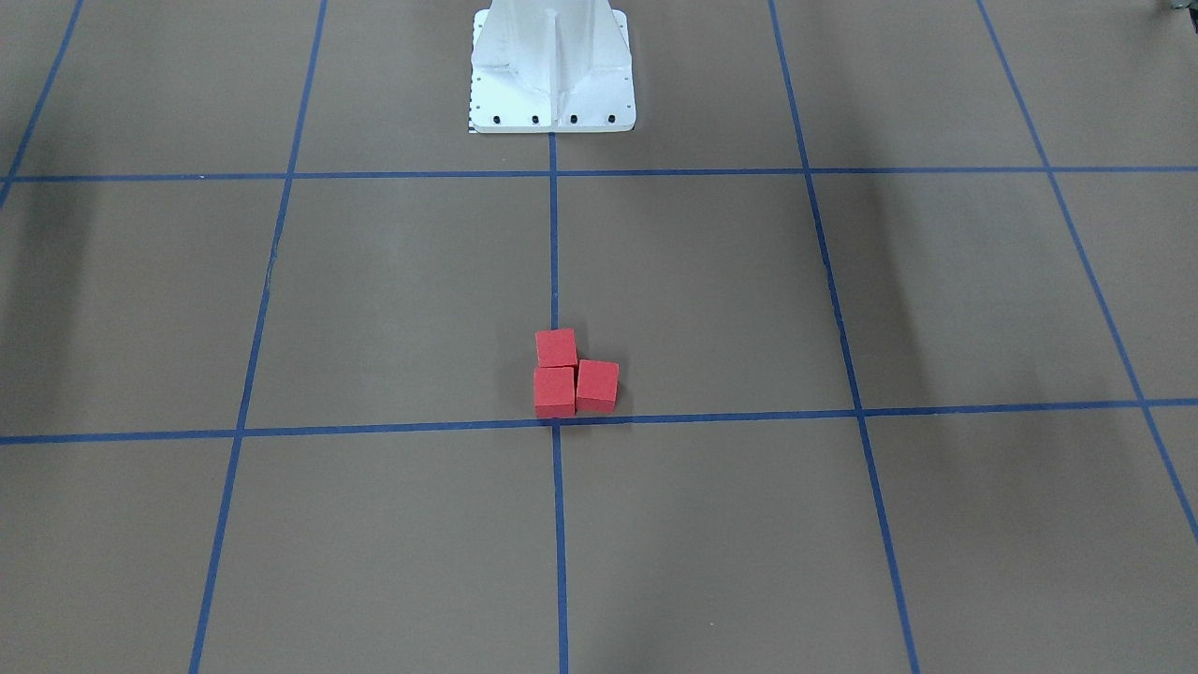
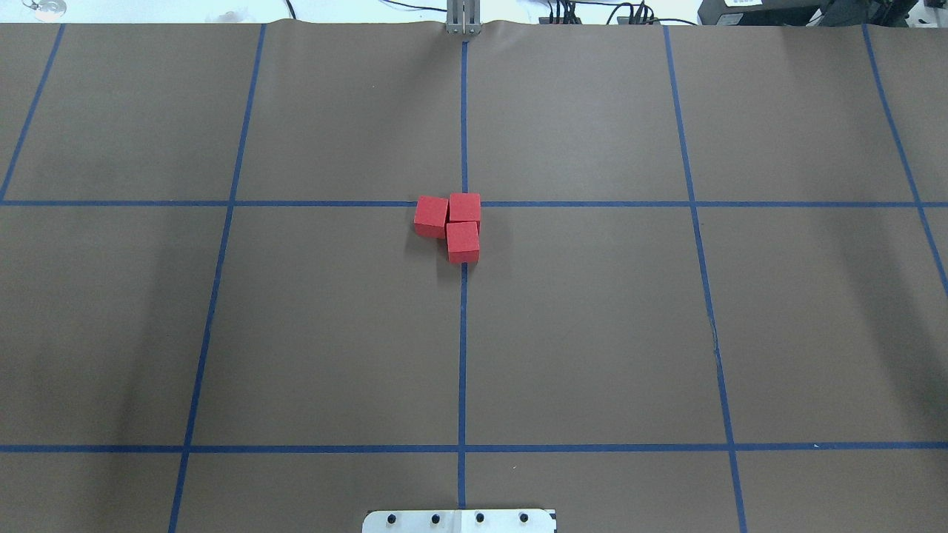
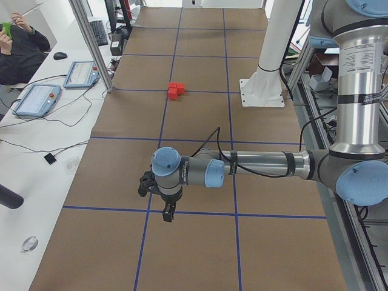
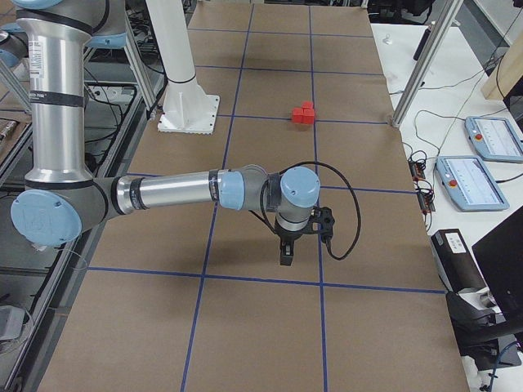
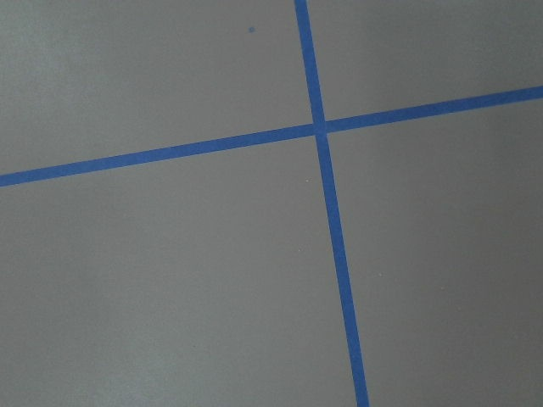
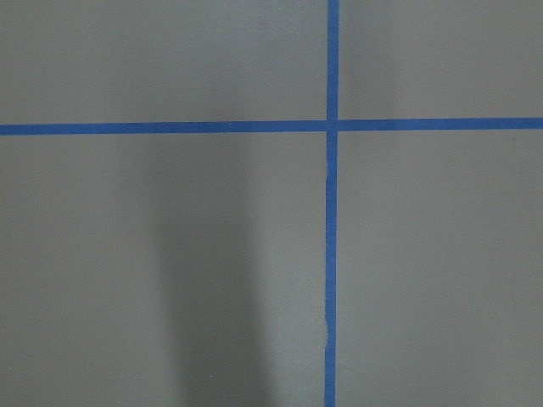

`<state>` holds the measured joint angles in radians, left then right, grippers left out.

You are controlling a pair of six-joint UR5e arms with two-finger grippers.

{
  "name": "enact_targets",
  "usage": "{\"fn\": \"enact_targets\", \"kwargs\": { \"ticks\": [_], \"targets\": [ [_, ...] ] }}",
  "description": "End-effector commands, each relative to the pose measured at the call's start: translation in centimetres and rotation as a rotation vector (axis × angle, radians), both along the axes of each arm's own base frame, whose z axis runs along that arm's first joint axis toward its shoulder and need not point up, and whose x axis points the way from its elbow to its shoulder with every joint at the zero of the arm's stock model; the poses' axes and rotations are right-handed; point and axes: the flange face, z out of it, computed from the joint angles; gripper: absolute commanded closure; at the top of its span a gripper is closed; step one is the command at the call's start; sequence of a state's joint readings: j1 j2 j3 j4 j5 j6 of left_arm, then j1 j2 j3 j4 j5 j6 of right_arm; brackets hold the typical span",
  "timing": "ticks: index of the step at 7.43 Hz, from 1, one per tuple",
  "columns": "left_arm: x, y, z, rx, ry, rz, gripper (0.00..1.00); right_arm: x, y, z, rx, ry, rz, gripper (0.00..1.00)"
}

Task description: Form red blocks into L shape at center

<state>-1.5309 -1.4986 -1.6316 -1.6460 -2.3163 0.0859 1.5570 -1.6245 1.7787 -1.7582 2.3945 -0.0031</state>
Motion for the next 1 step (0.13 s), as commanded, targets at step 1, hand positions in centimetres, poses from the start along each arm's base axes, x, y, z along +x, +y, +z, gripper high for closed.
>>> {"fn": "enact_targets", "kwargs": {
  "ticks": [1],
  "targets": [
    [0.08, -0.13, 0.06, -0.001, 0.000, 0.002, 0.00, 0.00, -0.07, -0.18, 0.004, 0.000, 0.000, 0.01]
  ]
}}
